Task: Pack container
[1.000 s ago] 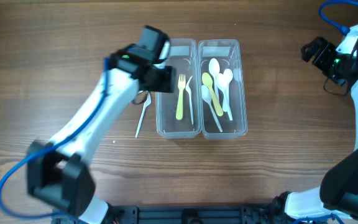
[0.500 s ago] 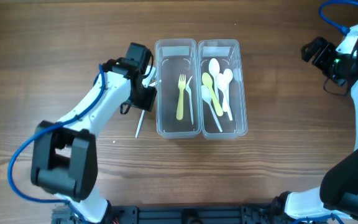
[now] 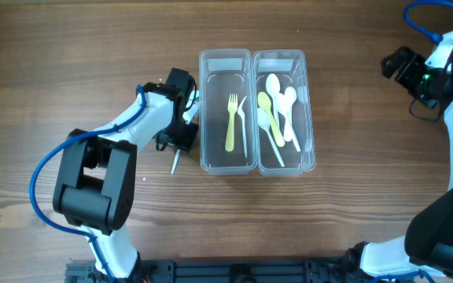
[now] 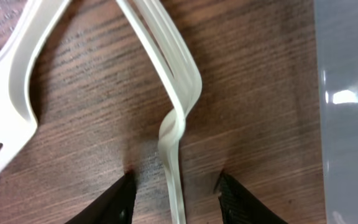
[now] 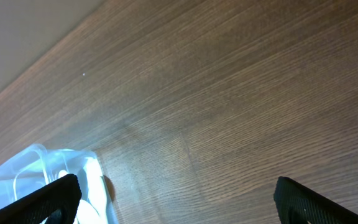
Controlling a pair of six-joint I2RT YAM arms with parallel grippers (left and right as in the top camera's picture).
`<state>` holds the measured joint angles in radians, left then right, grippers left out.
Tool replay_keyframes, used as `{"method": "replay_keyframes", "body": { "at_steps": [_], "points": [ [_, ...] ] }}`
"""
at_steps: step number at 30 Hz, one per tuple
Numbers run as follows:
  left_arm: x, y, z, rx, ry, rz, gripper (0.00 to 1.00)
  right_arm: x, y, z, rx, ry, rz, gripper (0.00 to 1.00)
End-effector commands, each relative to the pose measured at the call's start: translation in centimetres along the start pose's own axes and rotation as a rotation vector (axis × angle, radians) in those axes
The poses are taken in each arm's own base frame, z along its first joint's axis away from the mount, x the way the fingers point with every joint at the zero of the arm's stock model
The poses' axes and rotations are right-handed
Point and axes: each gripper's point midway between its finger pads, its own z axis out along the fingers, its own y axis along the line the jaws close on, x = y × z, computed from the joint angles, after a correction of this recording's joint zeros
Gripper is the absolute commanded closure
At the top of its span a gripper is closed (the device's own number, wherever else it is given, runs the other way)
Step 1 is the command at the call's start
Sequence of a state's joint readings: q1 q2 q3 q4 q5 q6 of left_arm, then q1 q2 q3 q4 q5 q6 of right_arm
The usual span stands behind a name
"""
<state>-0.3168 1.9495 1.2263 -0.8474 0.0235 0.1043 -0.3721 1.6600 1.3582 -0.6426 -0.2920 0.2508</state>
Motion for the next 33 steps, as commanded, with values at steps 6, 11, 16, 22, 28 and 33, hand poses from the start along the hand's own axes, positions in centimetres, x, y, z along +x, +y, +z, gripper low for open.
{"method": "replay_keyframes", "body": {
  "at_steps": [6,11,16,22,28,33],
  "points": [
    [0.4,0.4,0.9,-0.021,0.015,-0.018,0.96,-0.8,0.7,-0.8,-0.023,-0.025,0.004,0.00],
    [-0.4,2.1,-3.7,-0.097,-0.034,-0.114,0.96,-0.8,0.7,-0.8,-0.023,-0.025,0.005,0.00],
    [-3.3,2.2,-11.5,-0.074,-0.250,-0.202,0.96,-0.8,0.7,-0.8,-0.023,-0.025,0.005,0.00],
    [-5.7,-2.5,-18.8,0.143,-0.503,-0.257,0.96,-0.8,0.7,-0.8,-0.023,-0.026,0.004,0.00],
    [-7.8,-7.4,-16.8,0.179,-0.510,-0.161,0.96,-0.8,0.8,-0.8,-0.023,-0.026,0.004,0.00],
    [-8.8,-10.0,-11.7,0.165,-0.416,-0.123,0.94,-0.8,0.7,-0.8,-0.023,-0.025,0.004,0.00]
  ]
}}
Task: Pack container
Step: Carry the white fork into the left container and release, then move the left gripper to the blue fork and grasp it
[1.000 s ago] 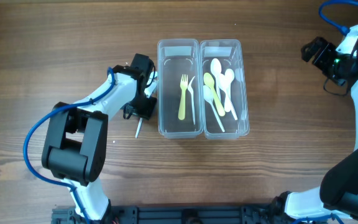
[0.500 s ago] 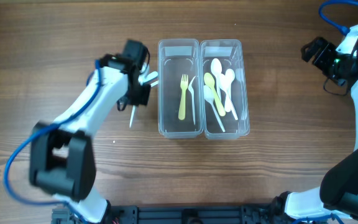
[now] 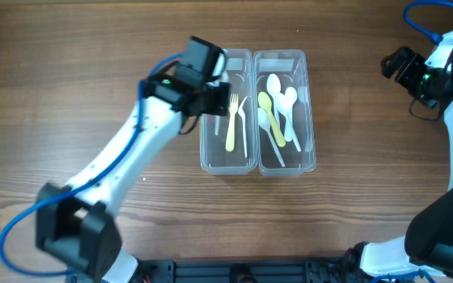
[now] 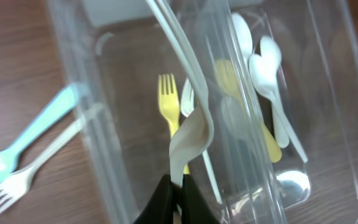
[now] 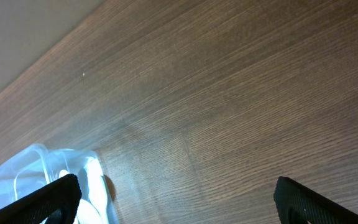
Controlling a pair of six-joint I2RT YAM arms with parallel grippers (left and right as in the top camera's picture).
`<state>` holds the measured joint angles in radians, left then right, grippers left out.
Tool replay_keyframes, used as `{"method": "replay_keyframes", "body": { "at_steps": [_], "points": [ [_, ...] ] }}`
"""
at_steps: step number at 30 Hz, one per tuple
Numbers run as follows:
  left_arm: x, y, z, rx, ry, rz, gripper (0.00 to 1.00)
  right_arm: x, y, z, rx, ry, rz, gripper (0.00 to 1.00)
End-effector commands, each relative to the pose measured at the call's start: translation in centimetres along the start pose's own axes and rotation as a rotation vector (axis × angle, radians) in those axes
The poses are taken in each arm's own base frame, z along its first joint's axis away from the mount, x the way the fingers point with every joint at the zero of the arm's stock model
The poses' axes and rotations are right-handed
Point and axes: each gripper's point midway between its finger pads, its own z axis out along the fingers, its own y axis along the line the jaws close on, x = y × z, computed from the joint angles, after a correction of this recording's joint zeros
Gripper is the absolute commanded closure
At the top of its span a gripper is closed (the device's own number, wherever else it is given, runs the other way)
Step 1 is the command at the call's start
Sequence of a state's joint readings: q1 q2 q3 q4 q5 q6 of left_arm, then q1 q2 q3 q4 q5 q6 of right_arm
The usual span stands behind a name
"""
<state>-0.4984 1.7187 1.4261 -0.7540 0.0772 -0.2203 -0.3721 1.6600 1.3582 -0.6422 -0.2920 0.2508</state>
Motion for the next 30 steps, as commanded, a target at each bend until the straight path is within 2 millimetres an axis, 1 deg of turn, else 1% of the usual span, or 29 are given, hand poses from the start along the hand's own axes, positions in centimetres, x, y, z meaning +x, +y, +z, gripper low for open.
{"method": "replay_keyframes", "body": {
  "at_steps": [1,2,3,4,6,7,9,10,11,13,14,15,16,18,19,21,24,25,26,28,30],
  "points": [
    [2.0,-0.4,3.9,-0.013,0.094,-0.028,0.89,-0.7,0.7,-0.8,-0.023,-0.025,0.004,0.00],
    [2.3,-0.3,4.5,-0.018,0.109,-0.040,0.81,-0.7,0.7,-0.8,-0.023,-0.025,0.005,0.00],
    [2.4,-0.2,4.9,-0.020,0.113,-0.040,0.74,-0.7,0.7,-0.8,-0.023,-0.025,0.005,0.00],
    [2.3,-0.1,4.9,-0.020,0.112,-0.040,0.64,-0.7,0.7,-0.8,-0.023,-0.025,0.004,0.00],
    [1.7,-0.4,4.2,-0.011,0.087,-0.026,0.54,-0.8,0.7,-0.8,-0.023,-0.025,0.005,0.00],
    [1.4,-0.5,3.6,-0.007,0.079,0.000,0.52,-0.7,0.7,-0.8,-0.023,-0.025,0.004,0.00],
    [0.6,-0.5,1.0,-0.011,0.058,0.081,0.52,-0.7,0.7,-0.8,-0.023,-0.025,0.005,0.00],
    [0.2,-0.2,-0.1,-0.027,0.043,0.098,0.52,-0.7,0.7,-0.8,-0.023,-0.025,0.004,0.00],
    [-0.4,0.9,-1.6,-0.080,0.011,0.100,0.50,-0.7,0.7,-0.8,-0.023,-0.025,0.005,0.00],
    [-1.2,3.5,-4.0,-0.194,-0.036,0.126,0.44,-0.7,0.7,-0.8,-0.023,-0.025,0.004,0.00],
    [-1.3,4.2,-4.5,-0.219,-0.042,0.137,0.44,-0.7,0.7,-0.8,-0.023,-0.025,0.005,0.00],
    [-1.5,5.3,-5.1,-0.247,-0.041,0.161,0.40,-0.7,0.7,-0.8,-0.023,-0.025,0.004,0.00],
    [-1.4,6.3,-5.2,-0.260,-0.025,0.199,0.39,-0.7,0.7,-0.8,-0.023,-0.025,0.004,0.00],
    [-0.7,9.2,-4.8,-0.295,0.045,0.278,0.41,-0.7,0.7,-0.8,-0.023,-0.025,0.004,0.00],
    [-0.6,10.4,-4.5,-0.307,0.067,0.284,0.41,-0.7,0.7,-0.8,-0.023,-0.025,0.005,0.00],
    [-0.1,13.4,-2.9,-0.302,0.131,0.319,0.41,-0.7,0.7,-0.8,-0.023,-0.025,0.004,0.00],
    [1.0,14.7,-0.8,-0.207,0.205,0.435,0.43,-0.7,0.7,-0.8,-0.023,-0.025,0.005,0.00],
    [1.3,15.2,-0.1,-0.187,0.227,0.470,0.44,-0.7,0.7,-0.8,-0.023,-0.025,0.004,0.00],
    [1.7,16.0,1.0,-0.178,0.253,0.503,0.45,-0.7,0.7,-0.8,-0.023,-0.025,0.004,0.00],
    [1.9,17.0,2.6,-0.177,0.268,0.505,0.41,-0.7,0.7,-0.8,-0.023,-0.025,0.004,0.00],
    [2.6,17.2,4.0,-0.154,0.294,0.496,0.37,-0.7,0.7,-0.8,-0.023,-0.025,0.004,0.00]
  ]
}}
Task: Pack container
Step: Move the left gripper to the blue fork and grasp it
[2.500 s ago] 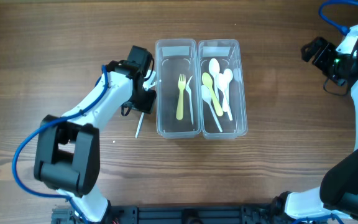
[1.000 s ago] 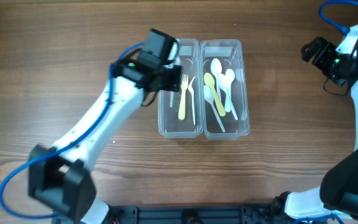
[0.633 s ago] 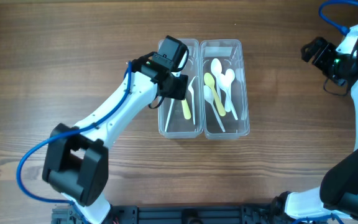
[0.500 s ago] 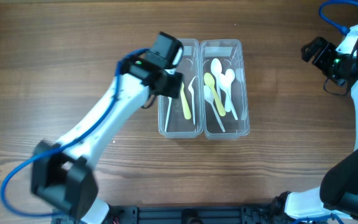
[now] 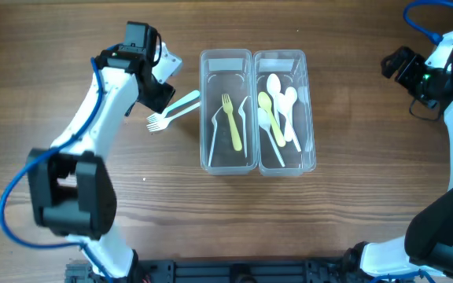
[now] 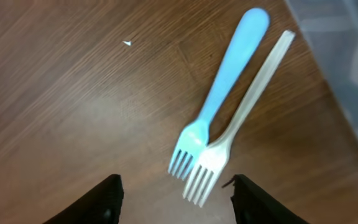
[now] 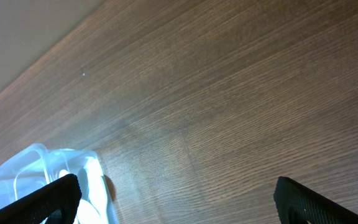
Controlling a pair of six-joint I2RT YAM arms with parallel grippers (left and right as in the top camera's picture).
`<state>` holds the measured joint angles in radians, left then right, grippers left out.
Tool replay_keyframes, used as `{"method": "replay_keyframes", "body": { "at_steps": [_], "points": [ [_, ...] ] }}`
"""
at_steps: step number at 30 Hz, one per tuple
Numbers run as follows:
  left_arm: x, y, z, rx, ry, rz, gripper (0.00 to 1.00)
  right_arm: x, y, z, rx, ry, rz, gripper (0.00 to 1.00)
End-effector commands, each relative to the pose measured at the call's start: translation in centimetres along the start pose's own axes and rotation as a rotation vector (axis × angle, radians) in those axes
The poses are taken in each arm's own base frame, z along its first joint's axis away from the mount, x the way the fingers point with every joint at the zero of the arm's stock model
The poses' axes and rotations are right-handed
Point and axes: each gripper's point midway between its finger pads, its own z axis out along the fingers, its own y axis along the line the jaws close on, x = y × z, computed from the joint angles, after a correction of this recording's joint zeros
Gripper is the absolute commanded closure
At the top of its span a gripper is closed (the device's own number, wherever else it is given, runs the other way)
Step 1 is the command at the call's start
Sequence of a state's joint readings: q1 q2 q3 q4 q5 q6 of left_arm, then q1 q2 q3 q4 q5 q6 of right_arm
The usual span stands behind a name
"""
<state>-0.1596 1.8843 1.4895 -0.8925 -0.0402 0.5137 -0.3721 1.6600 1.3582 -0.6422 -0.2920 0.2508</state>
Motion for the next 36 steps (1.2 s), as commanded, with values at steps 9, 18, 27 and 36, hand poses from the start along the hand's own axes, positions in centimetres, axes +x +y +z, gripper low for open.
{"method": "replay_keyframes", "body": {
  "at_steps": [9,18,27,36],
  "points": [
    [-1.1,-0.9,3.0,0.098,-0.006,0.101,0.31,-0.7,0.7,-0.8,-0.023,-0.025,0.005,0.00],
    [-3.8,-1.1,6.5,0.128,-0.100,0.103,0.36,-0.7,0.7,-0.8,-0.023,-0.025,0.004,0.00],
    [-2.7,-1.7,8.0,0.152,-0.058,0.154,0.42,-0.7,0.7,-0.8,-0.023,-0.025,0.005,0.00],
    [-1.0,-2.3,8.1,0.179,0.002,0.239,0.48,-0.7,0.7,-0.8,-0.023,-0.025,0.004,0.00]
  ]
}}
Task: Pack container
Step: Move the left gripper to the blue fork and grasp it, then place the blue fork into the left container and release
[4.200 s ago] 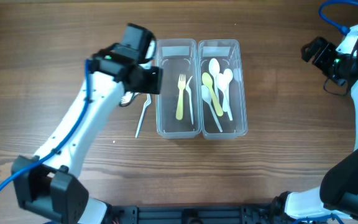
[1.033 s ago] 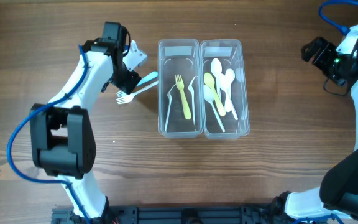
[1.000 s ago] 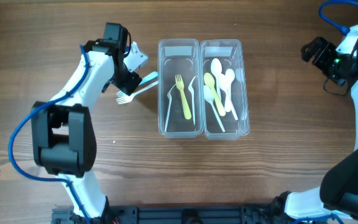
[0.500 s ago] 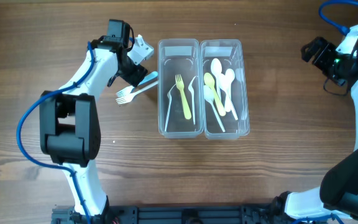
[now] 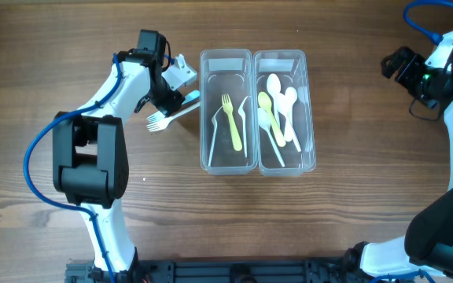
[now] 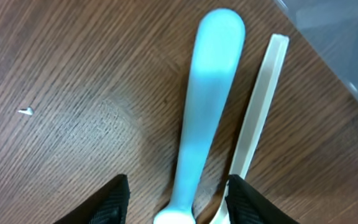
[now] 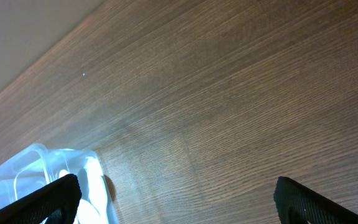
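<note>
Two clear containers stand side by side. The left container (image 5: 204, 141) holds a yellow fork (image 5: 231, 122) and two white forks; the right container (image 5: 312, 118) holds several spoons. On the table left of them lie a blue fork (image 6: 207, 106) and a white fork (image 6: 257, 118), side by side. My left gripper (image 6: 179, 202) is open and low over the blue fork's handle, one finger on each side; the white fork's handle runs just inside the right finger. My right gripper (image 7: 176, 196) is open and empty, far right.
The blue fork (image 5: 185, 99) and white fork (image 5: 160, 121) lie a short way from the left container's wall. Bare wooden table (image 5: 69, 47) surrounds the containers. The right arm (image 5: 423, 71) stays at the table's far right edge.
My left gripper was higher above the two loose forks, with both fork heads in view. Now it is down close over the blue fork's handle, still open. The right arm has not moved.
My left gripper stood open around a white fork on the table. Then it was shut on that fork over the left container. Later the fork lay in the container and the gripper hung open above the blue and white forks, now low over the blue one.
</note>
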Controlling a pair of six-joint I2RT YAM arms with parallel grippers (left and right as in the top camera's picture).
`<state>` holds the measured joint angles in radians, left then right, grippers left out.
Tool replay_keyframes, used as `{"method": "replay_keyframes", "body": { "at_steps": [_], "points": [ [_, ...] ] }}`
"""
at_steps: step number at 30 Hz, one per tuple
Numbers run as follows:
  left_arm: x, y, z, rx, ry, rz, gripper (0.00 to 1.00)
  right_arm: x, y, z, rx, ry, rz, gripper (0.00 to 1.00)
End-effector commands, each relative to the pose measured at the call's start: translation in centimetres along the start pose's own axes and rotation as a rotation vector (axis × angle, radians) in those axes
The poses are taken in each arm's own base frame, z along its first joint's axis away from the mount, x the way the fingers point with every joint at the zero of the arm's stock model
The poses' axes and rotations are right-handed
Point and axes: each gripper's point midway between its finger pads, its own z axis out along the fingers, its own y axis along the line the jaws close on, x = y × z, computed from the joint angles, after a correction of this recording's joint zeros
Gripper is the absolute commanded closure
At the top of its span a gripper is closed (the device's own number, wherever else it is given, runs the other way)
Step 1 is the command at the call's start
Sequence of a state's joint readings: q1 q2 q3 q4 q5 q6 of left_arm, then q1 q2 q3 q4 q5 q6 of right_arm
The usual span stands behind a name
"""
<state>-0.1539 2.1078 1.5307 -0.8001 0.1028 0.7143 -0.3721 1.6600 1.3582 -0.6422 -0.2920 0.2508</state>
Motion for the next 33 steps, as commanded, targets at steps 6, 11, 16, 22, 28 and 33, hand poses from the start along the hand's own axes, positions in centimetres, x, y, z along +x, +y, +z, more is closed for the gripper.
{"method": "replay_keyframes", "body": {
  "at_steps": [6,11,16,22,28,33],
  "points": [
    [0.2,0.1,1.8,0.019,0.010,0.062,0.53,-0.7,0.7,-0.8,-0.023,-0.025,0.004,0.00],
    [0.9,-0.3,3.1,0.041,0.038,0.057,0.55,-0.7,0.7,-0.8,-0.023,-0.025,0.005,0.00],
    [1.4,0.4,3.1,0.005,0.067,0.044,0.84,-0.7,0.7,-0.8,-0.023,-0.025,0.004,0.00],
    [2.5,2.2,2.4,-0.109,0.136,-0.062,0.96,-0.7,0.7,-0.8,-0.023,-0.025,0.004,0.00],
    [0.1,3.3,-3.9,-0.200,0.004,-0.188,0.96,-0.7,0.7,-0.8,-0.023,-0.025,0.005,0.00],
    [-3.8,1.0,-12.8,-0.208,-0.238,-0.329,0.96,-0.7,0.7,-0.8,-0.023,-0.025,0.004,0.00]
  ]
}}
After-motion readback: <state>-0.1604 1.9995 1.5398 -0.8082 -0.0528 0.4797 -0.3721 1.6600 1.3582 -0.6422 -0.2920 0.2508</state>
